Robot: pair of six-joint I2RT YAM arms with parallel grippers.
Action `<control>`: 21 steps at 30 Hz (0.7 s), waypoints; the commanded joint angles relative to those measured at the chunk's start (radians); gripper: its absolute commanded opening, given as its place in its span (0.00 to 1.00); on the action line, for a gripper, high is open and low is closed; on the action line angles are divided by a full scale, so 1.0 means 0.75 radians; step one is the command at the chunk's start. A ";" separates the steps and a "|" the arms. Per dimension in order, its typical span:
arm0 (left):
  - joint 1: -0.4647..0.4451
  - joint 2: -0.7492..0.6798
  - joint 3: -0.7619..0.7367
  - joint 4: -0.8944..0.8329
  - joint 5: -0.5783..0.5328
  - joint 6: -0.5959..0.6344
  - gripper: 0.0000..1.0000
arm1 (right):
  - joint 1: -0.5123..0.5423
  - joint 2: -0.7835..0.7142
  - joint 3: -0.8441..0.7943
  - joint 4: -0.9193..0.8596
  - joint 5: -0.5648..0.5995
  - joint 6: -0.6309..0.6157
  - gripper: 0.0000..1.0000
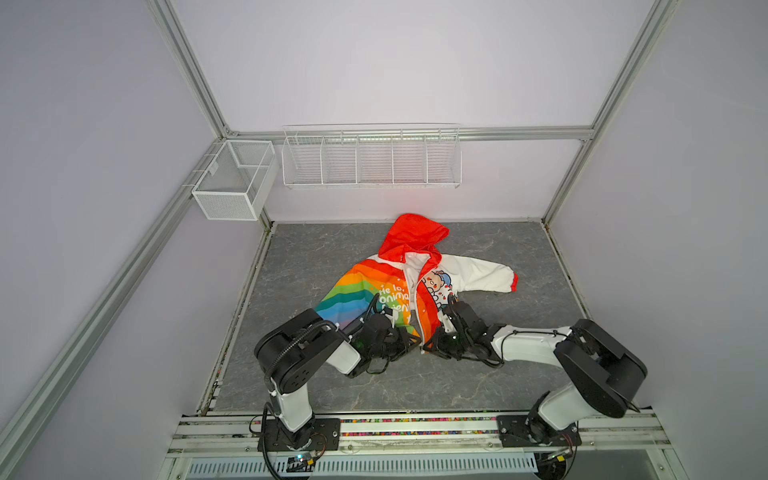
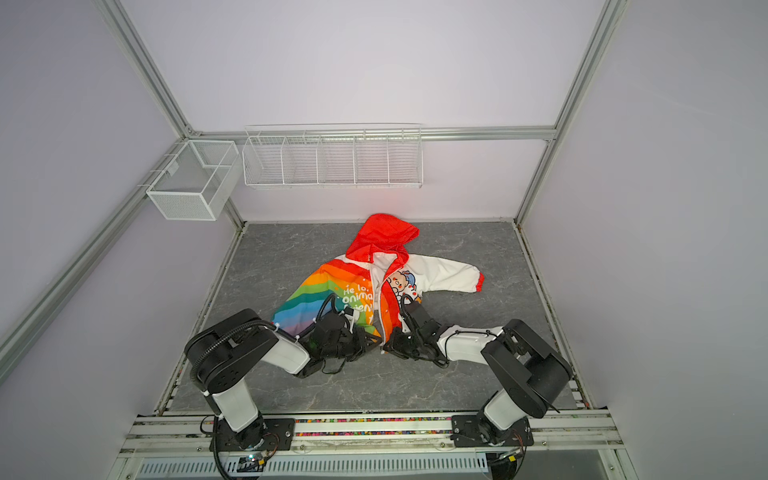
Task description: Zip up the jacket
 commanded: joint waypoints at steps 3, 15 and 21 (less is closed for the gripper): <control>-0.005 0.008 -0.037 0.028 -0.014 -0.026 0.00 | 0.009 0.014 0.006 -0.018 0.011 -0.007 0.08; 0.037 -0.663 0.089 -0.768 -0.194 0.276 0.00 | 0.006 -0.284 0.142 -0.313 0.254 -0.243 0.06; 0.056 -0.936 0.169 -1.015 -0.321 0.435 0.00 | 0.007 -0.467 0.203 -0.292 0.394 -0.478 0.06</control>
